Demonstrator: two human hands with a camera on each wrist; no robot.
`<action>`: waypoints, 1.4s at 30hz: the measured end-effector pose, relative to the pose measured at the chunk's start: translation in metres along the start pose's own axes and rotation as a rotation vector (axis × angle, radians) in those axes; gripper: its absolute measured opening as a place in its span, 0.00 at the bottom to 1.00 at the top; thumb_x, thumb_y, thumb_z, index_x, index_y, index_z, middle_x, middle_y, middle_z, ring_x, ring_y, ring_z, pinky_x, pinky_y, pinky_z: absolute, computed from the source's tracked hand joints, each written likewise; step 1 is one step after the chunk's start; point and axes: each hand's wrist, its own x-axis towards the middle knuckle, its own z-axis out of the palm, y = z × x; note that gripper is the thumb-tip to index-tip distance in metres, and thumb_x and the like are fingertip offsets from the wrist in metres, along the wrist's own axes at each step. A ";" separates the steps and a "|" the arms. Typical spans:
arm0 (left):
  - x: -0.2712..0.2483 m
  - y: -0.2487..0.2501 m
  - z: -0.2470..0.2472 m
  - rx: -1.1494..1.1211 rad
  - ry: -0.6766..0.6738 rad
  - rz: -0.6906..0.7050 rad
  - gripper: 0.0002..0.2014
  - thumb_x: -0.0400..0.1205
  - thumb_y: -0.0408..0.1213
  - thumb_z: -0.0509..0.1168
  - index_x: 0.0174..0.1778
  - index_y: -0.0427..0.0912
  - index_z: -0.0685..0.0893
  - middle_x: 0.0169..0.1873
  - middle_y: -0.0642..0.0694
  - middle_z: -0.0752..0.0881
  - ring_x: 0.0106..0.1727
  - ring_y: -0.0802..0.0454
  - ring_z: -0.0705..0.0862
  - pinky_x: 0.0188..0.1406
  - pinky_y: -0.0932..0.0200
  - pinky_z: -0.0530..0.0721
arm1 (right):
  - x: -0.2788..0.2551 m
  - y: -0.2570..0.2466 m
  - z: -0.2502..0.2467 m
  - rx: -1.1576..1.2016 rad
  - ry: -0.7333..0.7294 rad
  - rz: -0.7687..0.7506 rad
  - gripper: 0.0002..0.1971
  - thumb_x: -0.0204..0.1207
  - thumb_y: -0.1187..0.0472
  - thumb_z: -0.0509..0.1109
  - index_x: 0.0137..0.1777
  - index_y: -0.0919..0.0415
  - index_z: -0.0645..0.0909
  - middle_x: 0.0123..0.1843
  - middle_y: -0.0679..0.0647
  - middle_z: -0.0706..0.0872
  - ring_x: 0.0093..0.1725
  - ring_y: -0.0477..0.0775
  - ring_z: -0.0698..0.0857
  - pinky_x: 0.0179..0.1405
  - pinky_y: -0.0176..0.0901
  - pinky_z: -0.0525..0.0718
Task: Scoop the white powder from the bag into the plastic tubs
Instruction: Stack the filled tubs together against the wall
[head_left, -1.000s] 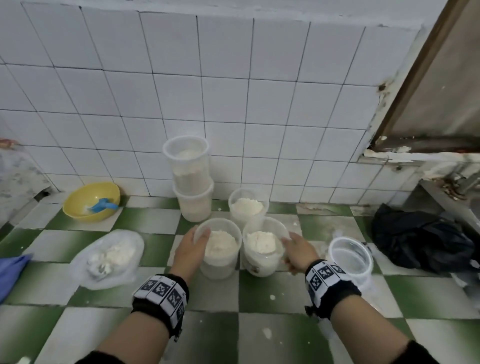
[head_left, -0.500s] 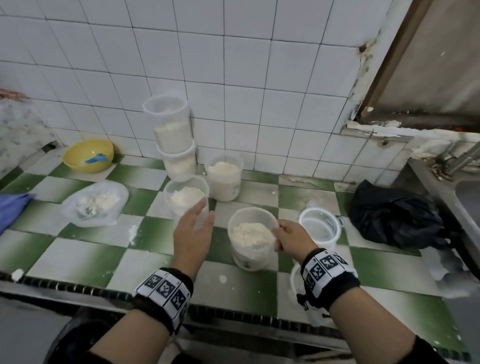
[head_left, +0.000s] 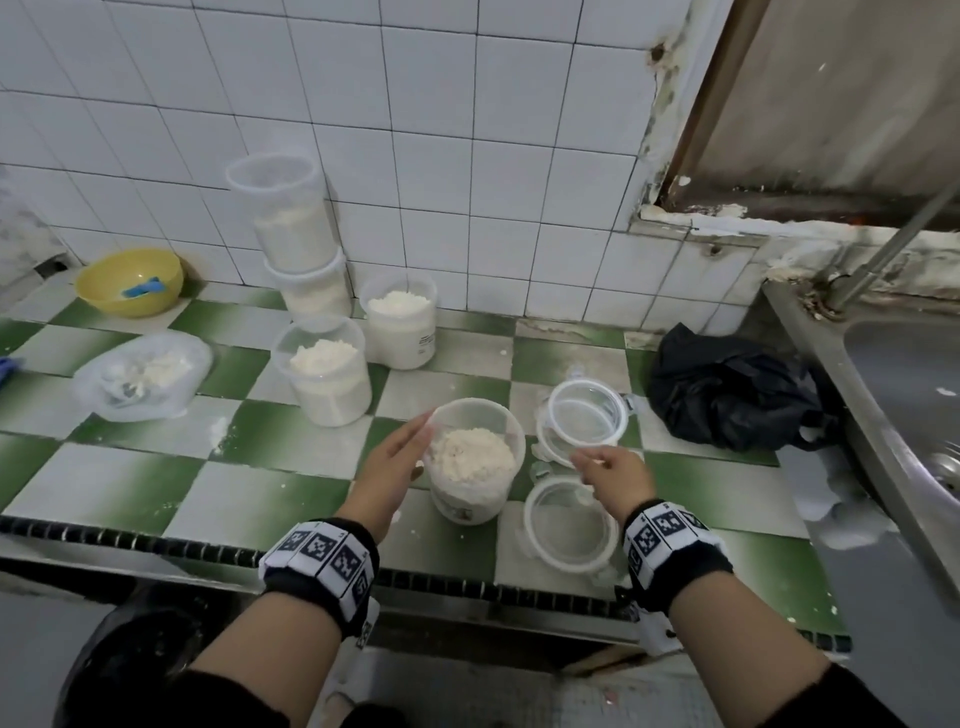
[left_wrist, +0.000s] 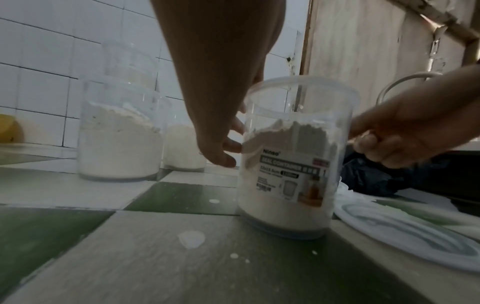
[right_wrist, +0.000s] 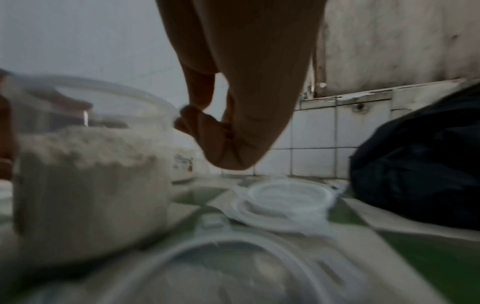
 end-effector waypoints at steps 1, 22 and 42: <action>0.001 -0.001 0.000 -0.012 -0.006 -0.008 0.11 0.86 0.48 0.62 0.61 0.66 0.86 0.64 0.54 0.87 0.68 0.50 0.83 0.73 0.41 0.77 | 0.003 0.015 -0.005 -0.085 0.080 0.046 0.13 0.75 0.55 0.72 0.56 0.59 0.85 0.47 0.55 0.88 0.47 0.55 0.86 0.49 0.41 0.80; -0.003 0.002 -0.002 0.037 -0.046 -0.011 0.15 0.86 0.53 0.60 0.68 0.64 0.82 0.65 0.57 0.86 0.68 0.51 0.83 0.70 0.39 0.80 | 0.011 0.055 0.002 -0.307 0.067 0.303 0.17 0.65 0.57 0.77 0.48 0.69 0.83 0.47 0.61 0.87 0.46 0.61 0.86 0.37 0.41 0.83; -0.024 0.059 0.022 0.334 0.180 0.216 0.12 0.83 0.52 0.65 0.53 0.50 0.85 0.46 0.53 0.89 0.48 0.54 0.85 0.44 0.62 0.77 | -0.019 -0.004 -0.057 0.936 -0.019 0.240 0.10 0.71 0.66 0.75 0.51 0.67 0.83 0.37 0.57 0.88 0.34 0.49 0.81 0.30 0.35 0.86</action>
